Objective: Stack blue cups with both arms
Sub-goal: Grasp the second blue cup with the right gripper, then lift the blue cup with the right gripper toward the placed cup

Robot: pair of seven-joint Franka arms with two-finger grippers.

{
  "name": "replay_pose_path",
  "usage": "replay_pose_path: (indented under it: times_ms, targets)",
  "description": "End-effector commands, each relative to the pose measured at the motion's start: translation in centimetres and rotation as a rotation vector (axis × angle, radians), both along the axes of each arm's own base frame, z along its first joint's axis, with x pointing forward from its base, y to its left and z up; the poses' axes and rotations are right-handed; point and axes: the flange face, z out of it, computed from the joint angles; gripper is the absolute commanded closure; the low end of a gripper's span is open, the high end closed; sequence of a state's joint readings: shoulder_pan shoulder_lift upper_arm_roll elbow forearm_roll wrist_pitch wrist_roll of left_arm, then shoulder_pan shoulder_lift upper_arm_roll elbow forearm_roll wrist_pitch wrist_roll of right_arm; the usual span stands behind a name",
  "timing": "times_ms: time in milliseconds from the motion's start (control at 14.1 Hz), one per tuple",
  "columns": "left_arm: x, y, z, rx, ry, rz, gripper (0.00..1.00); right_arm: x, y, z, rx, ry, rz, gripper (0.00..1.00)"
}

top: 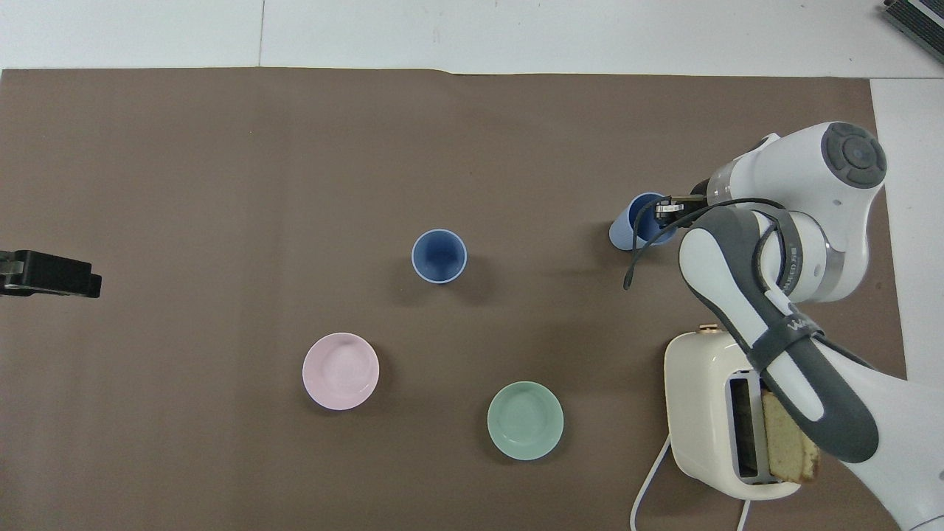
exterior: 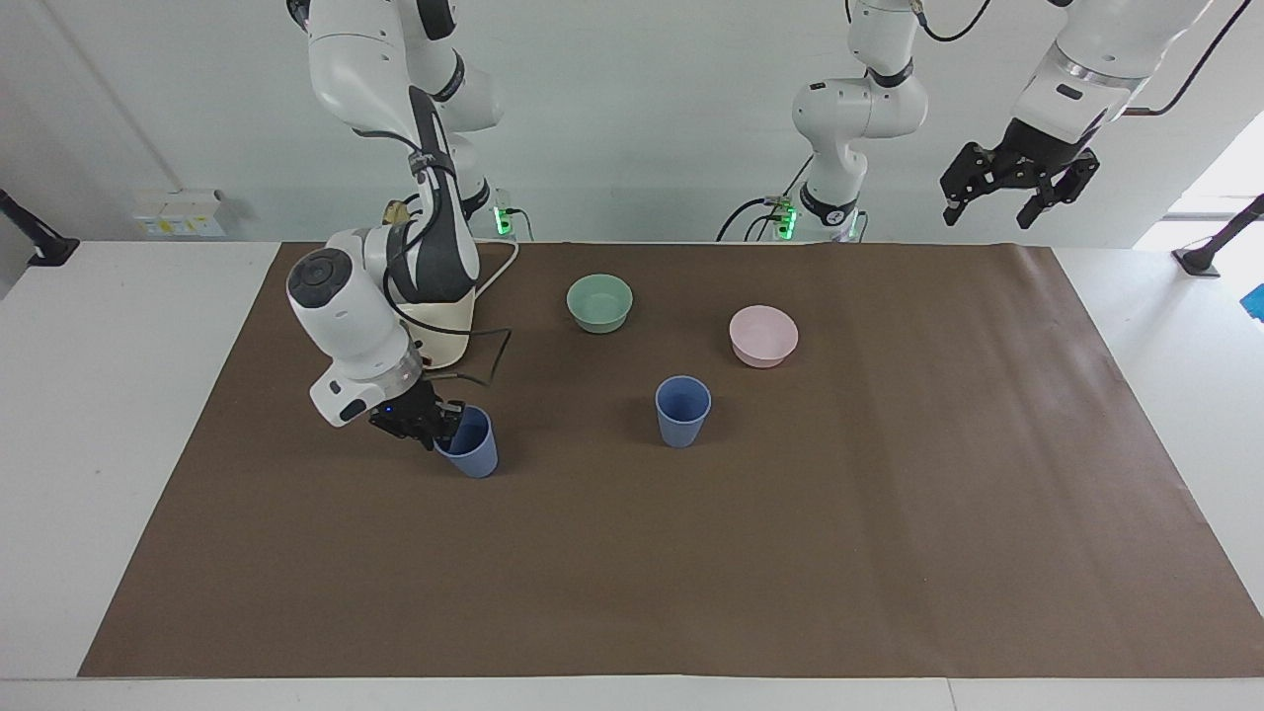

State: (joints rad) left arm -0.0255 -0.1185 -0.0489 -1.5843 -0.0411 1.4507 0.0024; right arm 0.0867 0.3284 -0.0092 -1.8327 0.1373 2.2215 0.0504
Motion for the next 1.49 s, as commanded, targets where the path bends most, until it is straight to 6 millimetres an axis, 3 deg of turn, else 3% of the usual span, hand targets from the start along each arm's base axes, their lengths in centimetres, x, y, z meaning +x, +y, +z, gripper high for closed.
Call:
replay_pose_path:
  times_ms: [0,141,354,566,778,1132,1273,1415]
  targets:
    - [-0.4,0.6,0.5,-0.003,0.008,0.014,0.0,0.1,-0.1,0.2,0.007,-0.007,-0.003,1.0]
    - [-0.4,0.4,0.5,-0.002,0.008,0.013,0.0,0.2,-0.1,1.3,0.019,-0.014,-0.009,1.0]
    - [-0.4,0.4,0.5,-0.002,0.008,0.013,0.0,0.7,-0.1,5.4,0.031,-0.021,-0.011,1.0]
    - [-0.4,0.4,0.5,-0.002,0.008,0.013,0.0,1.4,1.3,9.4,0.05,-0.03,-0.056,1.0]
    - [-0.4,0.4,0.5,-0.002,0.008,0.011,0.0,1.6,5.1,11.9,0.083,-0.04,-0.14,1.0]
    - [-0.4,0.4,0.5,-0.002,0.008,0.013,0.0,-0.1,13.0,12.5,0.094,-0.022,-0.179,1.0]
    - [-0.4,0.5,0.5,-0.003,0.008,0.014,0.0,-0.8,15.2,12.5,0.098,-0.013,-0.205,1.0]
    - [-0.4,0.4,0.5,-0.002,0.008,0.013,0.0,-1.3,18.2,14.2,0.119,-0.029,-0.217,1.0]
